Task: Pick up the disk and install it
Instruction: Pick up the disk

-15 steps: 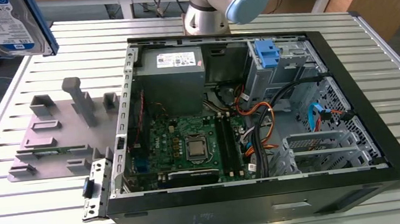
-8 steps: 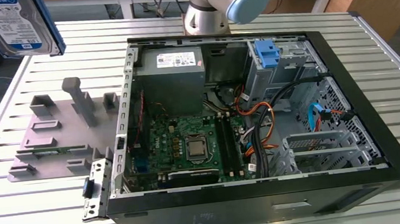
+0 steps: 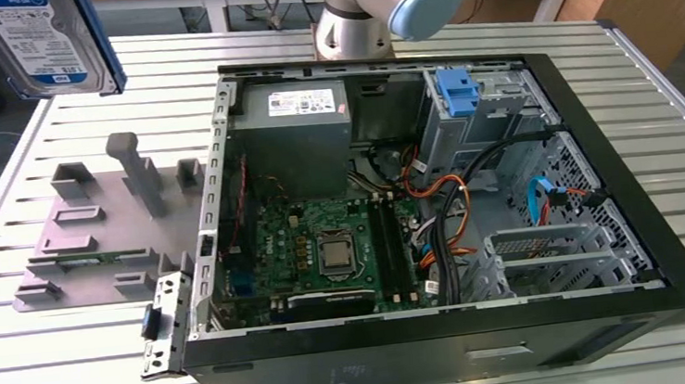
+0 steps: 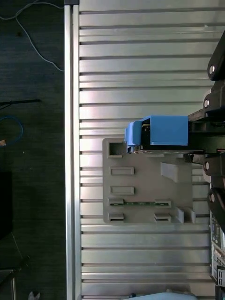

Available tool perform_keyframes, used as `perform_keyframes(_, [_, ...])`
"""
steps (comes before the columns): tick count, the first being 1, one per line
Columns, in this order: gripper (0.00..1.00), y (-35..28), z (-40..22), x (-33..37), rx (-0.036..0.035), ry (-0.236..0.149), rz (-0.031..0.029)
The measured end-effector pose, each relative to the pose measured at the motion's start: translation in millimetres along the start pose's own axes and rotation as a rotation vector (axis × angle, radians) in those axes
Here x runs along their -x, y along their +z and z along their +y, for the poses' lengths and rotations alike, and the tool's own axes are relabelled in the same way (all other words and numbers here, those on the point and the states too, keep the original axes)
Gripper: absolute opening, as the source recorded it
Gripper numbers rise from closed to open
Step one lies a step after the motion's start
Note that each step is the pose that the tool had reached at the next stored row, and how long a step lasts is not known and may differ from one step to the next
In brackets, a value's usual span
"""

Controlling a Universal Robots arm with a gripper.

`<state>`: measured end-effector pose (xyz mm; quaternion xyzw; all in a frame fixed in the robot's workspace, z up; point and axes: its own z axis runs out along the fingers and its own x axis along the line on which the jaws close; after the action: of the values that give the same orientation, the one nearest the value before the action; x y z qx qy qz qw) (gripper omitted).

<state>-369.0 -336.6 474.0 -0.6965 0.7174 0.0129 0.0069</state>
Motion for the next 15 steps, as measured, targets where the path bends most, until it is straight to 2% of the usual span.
perform_keyframes(15, [0.35,0.3,-23.4,0.8,0.0,0.0,0.0])
